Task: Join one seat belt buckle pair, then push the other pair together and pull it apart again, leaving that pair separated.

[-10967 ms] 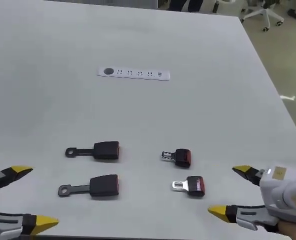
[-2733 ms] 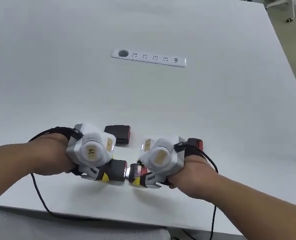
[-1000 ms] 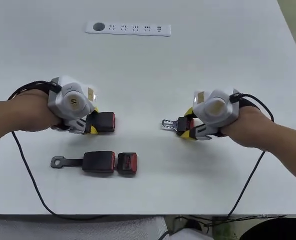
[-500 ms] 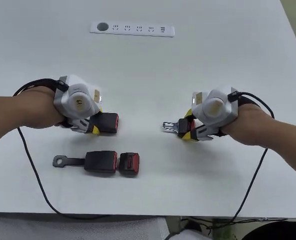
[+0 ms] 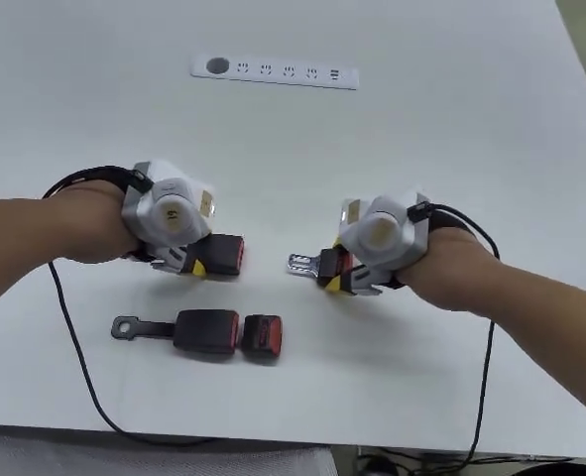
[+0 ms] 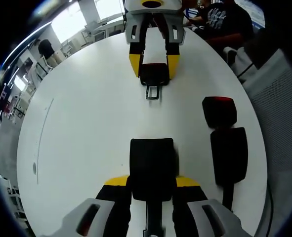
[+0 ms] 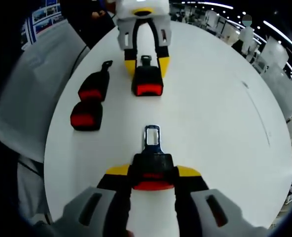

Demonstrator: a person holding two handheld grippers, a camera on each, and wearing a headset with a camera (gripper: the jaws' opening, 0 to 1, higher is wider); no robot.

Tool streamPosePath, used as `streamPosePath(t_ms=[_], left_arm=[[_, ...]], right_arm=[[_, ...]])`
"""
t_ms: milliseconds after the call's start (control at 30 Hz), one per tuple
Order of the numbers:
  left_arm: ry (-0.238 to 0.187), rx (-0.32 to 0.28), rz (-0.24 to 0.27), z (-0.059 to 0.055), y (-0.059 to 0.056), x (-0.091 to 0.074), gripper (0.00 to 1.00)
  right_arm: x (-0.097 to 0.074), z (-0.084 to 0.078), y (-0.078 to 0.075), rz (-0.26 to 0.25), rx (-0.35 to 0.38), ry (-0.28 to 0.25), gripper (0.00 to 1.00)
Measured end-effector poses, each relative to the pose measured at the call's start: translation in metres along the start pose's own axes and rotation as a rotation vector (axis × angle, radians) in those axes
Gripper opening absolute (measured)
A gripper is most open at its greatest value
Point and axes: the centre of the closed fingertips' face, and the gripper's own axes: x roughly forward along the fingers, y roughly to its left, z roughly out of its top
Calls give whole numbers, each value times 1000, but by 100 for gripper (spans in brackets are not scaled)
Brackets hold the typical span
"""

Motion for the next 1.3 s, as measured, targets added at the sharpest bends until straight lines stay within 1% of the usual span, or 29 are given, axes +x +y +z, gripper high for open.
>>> streamPosePath(t_ms=[100, 267, 533, 667, 800, 833, 867, 967, 1167, 1267, 1300], left_arm=[[-3, 4, 0, 0, 0, 0, 32], [-10, -1, 4, -1, 0, -1, 32], [-2, -2, 7, -2, -1, 0, 32], [-2, -5, 9, -3, -1, 0, 32], [0, -8, 8, -3, -1, 1, 32], [1, -8, 7, -3, -1, 1, 32], [3, -7, 7, -3, -1, 1, 32], [3, -9, 6, -4, -1, 1, 32], [-1, -15, 9, -4, -1, 1, 32], [-6, -11, 12, -4, -2, 1, 32], [-9, -10, 12, -4, -2, 1, 32]], right_arm=[[6, 9, 0, -10, 1, 15, 33], [16, 26, 0, 1, -7, 13, 33], [28, 43, -1, 10, -3, 13, 33], [30, 46, 1, 18, -3, 14, 33], [30, 46, 1, 15, -11, 18, 33], [30, 46, 2, 13, -17, 17, 33], [30, 47, 2, 3, -43, 20, 33], [30, 49, 3, -13, -67, 24, 33], [33, 56, 3, -15, -74, -4, 33], [36, 61, 3, -10, -74, -33, 33], [36, 61, 2, -7, -74, -29, 33]])
